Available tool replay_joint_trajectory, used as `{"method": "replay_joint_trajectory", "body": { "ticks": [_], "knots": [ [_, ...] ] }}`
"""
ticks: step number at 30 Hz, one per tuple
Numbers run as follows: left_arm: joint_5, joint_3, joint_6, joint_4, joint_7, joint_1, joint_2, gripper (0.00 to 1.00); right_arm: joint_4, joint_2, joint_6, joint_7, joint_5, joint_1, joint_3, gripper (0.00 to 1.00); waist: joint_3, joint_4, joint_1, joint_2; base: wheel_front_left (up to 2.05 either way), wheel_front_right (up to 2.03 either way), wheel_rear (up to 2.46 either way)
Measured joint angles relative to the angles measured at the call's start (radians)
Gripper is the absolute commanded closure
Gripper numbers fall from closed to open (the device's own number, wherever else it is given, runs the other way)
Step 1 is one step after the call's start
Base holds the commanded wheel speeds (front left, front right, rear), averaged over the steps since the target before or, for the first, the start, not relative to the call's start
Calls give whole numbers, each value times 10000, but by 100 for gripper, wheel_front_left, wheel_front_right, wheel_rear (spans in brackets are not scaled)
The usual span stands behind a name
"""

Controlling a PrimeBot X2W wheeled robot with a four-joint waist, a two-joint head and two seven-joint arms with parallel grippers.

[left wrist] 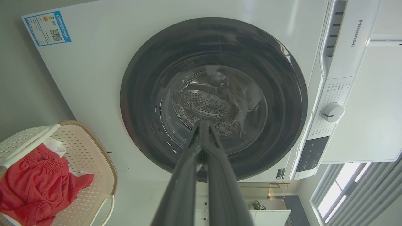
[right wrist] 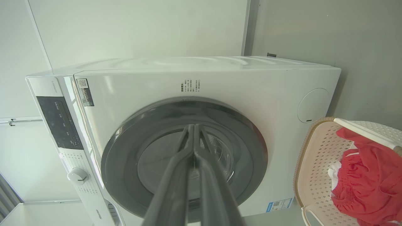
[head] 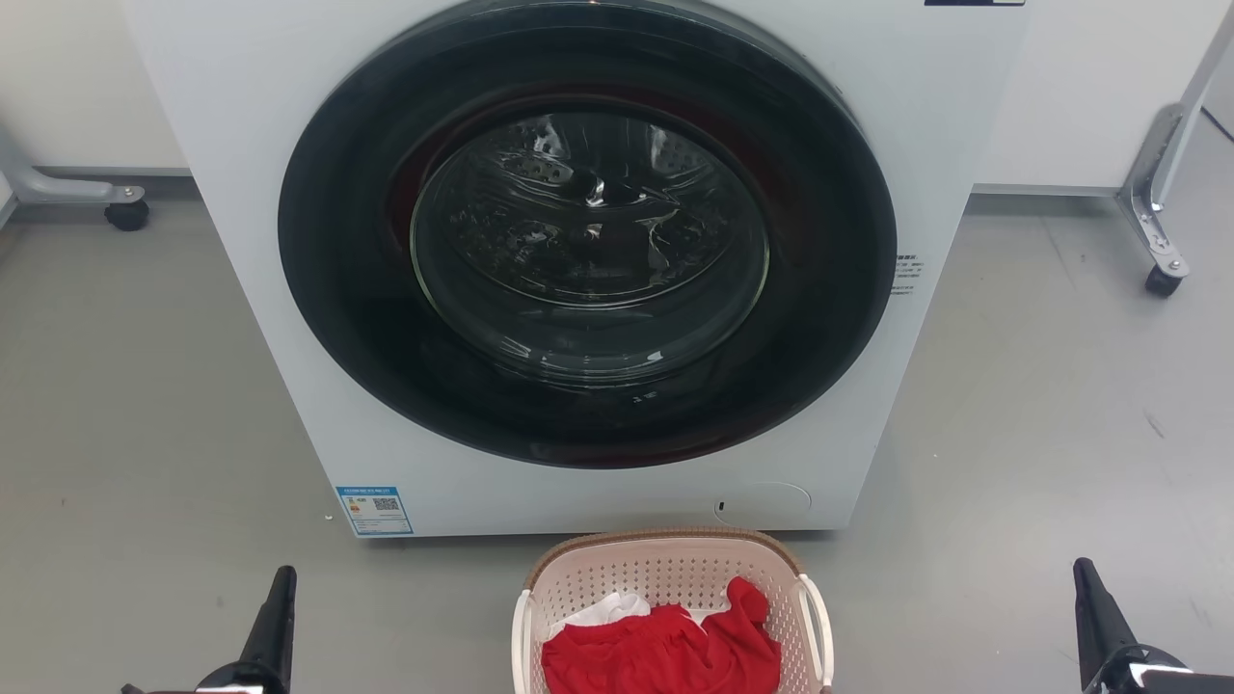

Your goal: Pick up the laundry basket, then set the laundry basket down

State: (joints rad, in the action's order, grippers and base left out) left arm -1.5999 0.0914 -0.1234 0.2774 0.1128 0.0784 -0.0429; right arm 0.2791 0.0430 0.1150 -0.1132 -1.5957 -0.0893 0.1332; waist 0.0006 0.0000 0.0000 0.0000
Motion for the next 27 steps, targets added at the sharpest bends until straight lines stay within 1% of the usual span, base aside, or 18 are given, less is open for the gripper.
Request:
{"method": "replay_joint_trajectory", "body": {
  "ticks": [27],
  "knots": [
    [-8,-2,0,4,0,0,2,100,2,0,10,0,-2,-1,-2,100,0,0,0,0,0,0,0]
  ]
}}
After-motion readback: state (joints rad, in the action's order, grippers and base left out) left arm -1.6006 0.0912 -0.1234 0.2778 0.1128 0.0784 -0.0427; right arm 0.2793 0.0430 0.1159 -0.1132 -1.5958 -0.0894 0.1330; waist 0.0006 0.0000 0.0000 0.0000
